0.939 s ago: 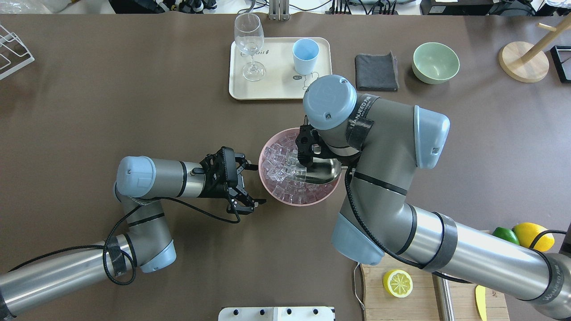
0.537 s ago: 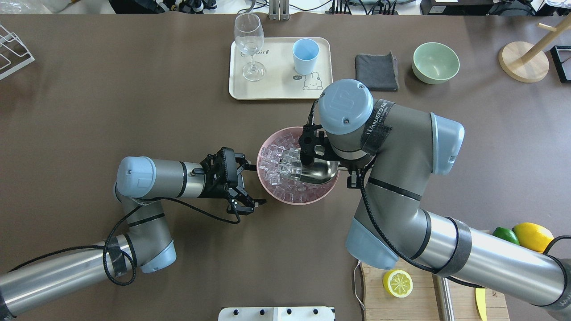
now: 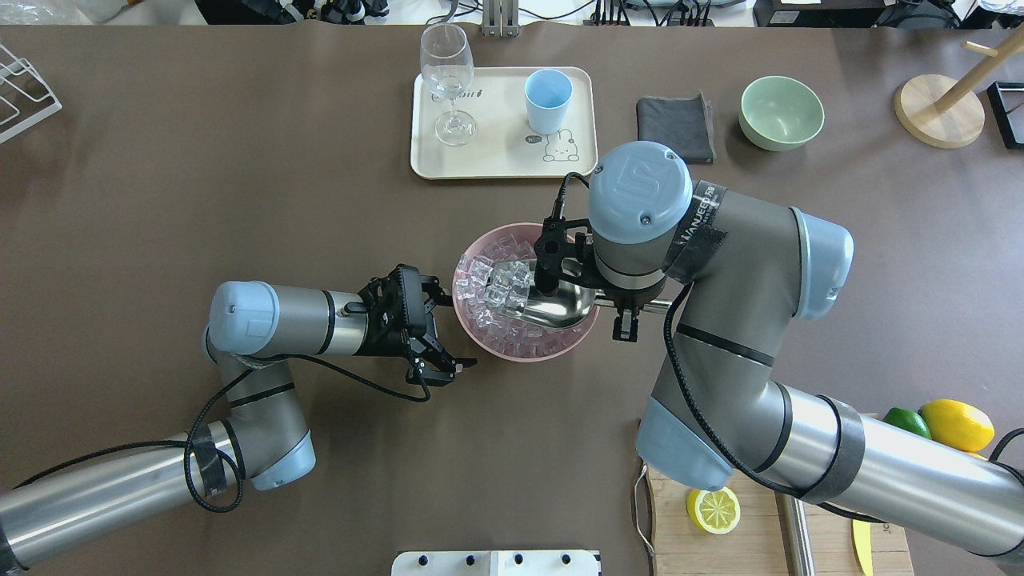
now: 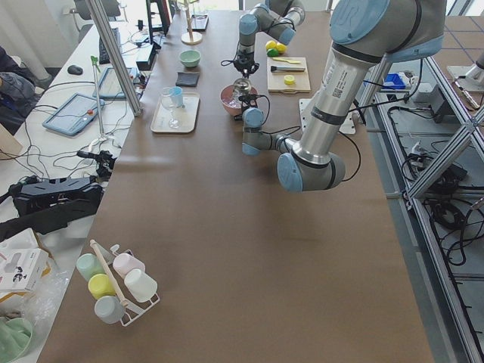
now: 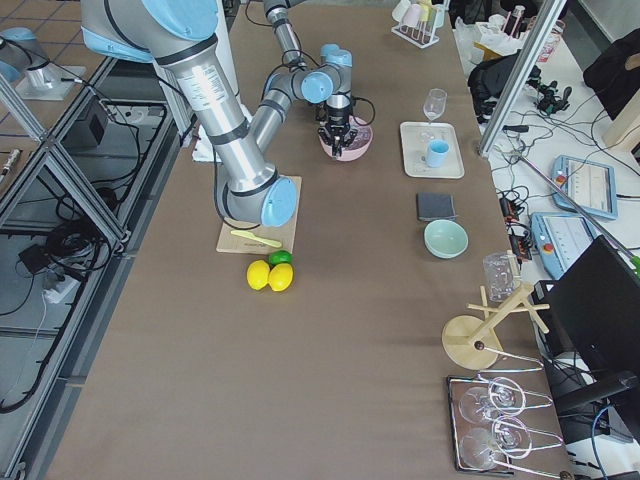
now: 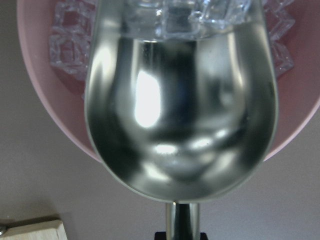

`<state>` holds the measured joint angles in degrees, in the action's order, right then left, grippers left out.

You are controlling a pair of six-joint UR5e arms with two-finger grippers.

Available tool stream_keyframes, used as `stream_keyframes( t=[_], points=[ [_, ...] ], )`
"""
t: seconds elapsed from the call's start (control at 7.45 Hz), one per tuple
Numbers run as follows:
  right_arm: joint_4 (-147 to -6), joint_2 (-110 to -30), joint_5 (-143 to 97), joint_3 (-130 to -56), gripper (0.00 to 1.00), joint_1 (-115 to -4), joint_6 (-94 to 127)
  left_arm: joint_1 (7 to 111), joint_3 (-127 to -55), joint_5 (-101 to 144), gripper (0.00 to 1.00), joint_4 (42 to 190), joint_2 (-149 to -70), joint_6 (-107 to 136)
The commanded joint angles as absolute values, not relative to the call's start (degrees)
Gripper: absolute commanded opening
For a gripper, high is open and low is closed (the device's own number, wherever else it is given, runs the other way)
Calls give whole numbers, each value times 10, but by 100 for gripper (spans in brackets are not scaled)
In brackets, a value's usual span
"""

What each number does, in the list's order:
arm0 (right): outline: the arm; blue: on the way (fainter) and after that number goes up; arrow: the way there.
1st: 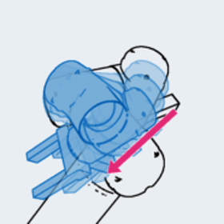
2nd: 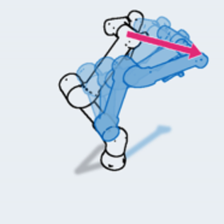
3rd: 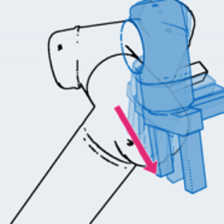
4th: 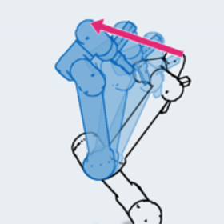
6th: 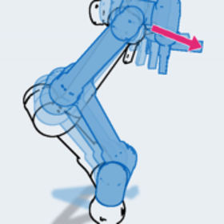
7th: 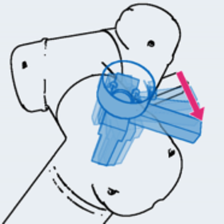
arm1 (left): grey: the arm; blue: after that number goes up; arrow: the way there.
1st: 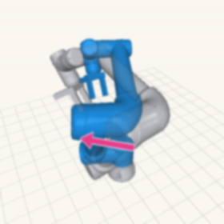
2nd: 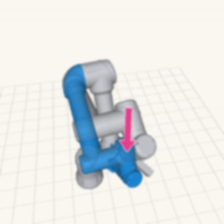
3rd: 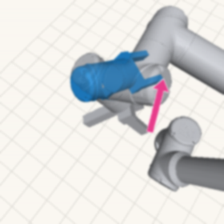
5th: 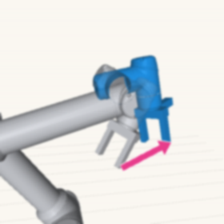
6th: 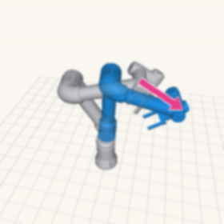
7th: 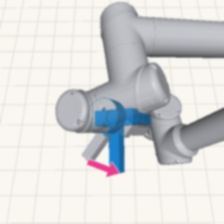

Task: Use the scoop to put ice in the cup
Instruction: 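Drag the scoop through the ice cubes and lift it out filled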

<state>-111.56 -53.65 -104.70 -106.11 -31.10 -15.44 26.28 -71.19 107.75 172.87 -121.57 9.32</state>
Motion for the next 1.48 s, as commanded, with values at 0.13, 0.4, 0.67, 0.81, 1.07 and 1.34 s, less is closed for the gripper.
stream_keyframes(
  t=[0.13,0.4,0.67,0.81,1.07,1.34],
  points=[
    [-1056,-559,-1055,-1085,0,-312,-102,263,-713,1078,97,1729,-1215,93],
    [-1029,-577,-1054,-1116,0,-314,-66,263,-713,1078,97,1729,-1214,93],
    [-964,-589,-1054,-1128,0,-321,20,263,-714,1078,97,1729,-1213,93],
    [-958,-589,-1055,-1128,0,-327,40,263,-714,1078,97,1729,-1213,93],
    [-959,-589,-1059,-1122,0,-338,63,263,-714,1078,97,1729,-1213,93],
    [-979,-604,-1104,-1100,0,-385,66,263,-714,1078,97,1729,-1213,93]
  ],
)
